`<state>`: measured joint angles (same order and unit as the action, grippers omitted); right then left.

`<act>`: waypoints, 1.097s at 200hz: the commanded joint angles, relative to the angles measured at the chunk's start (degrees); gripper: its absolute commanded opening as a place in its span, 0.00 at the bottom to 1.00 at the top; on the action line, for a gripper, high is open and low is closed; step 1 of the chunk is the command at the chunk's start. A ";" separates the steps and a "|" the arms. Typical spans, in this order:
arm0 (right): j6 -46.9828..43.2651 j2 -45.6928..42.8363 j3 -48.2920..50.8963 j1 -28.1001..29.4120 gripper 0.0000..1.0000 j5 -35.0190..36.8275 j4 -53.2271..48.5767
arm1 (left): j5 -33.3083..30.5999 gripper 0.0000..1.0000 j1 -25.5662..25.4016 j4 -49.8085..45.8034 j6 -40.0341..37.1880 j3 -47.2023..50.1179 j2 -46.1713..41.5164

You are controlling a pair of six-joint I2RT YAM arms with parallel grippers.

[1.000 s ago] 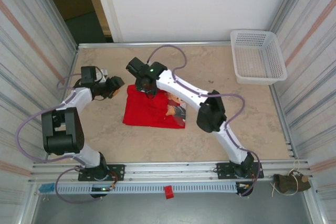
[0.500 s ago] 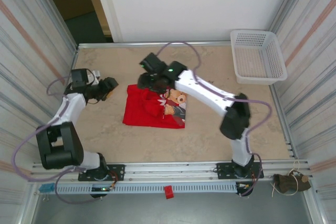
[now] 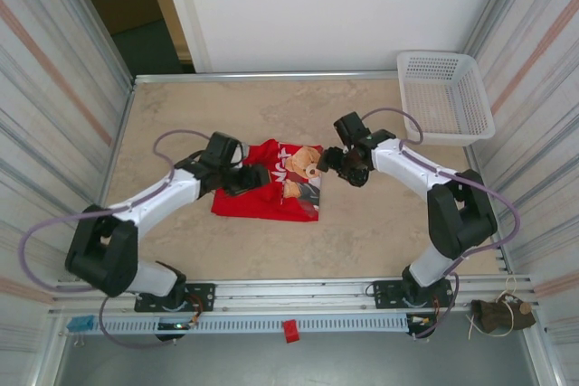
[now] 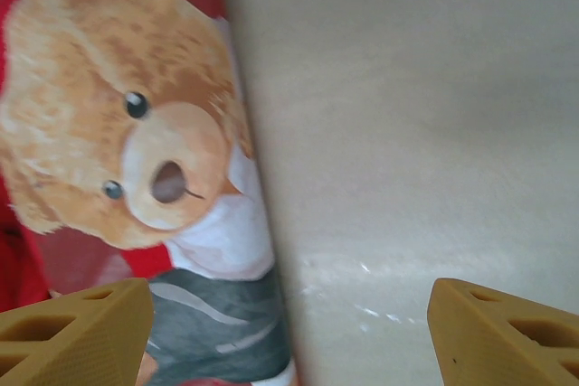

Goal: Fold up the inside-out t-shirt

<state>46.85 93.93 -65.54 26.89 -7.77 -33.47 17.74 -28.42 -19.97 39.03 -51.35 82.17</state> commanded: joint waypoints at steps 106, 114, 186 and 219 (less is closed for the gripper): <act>-2.13 9.13 -4.60 -4.88 0.78 -11.32 9.78 | -11.82 0.07 -4.01 -5.16 -0.57 -6.95 10.06; -1.81 8.29 -3.90 -4.92 0.78 -11.09 9.98 | -12.44 0.00 -4.00 -5.15 -0.39 -6.63 9.10; -0.33 2.34 -1.00 -4.32 0.78 -9.27 9.94 | -17.27 0.00 -0.73 -6.63 5.74 5.63 -10.51; -0.35 1.35 -0.86 -3.71 0.78 -8.47 9.11 | -16.26 0.00 4.84 -6.48 8.42 13.79 -17.07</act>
<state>45.80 97.60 -67.11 22.52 -17.58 -23.55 2.39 -26.61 -24.91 43.97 -42.57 67.77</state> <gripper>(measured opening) 0.777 0.047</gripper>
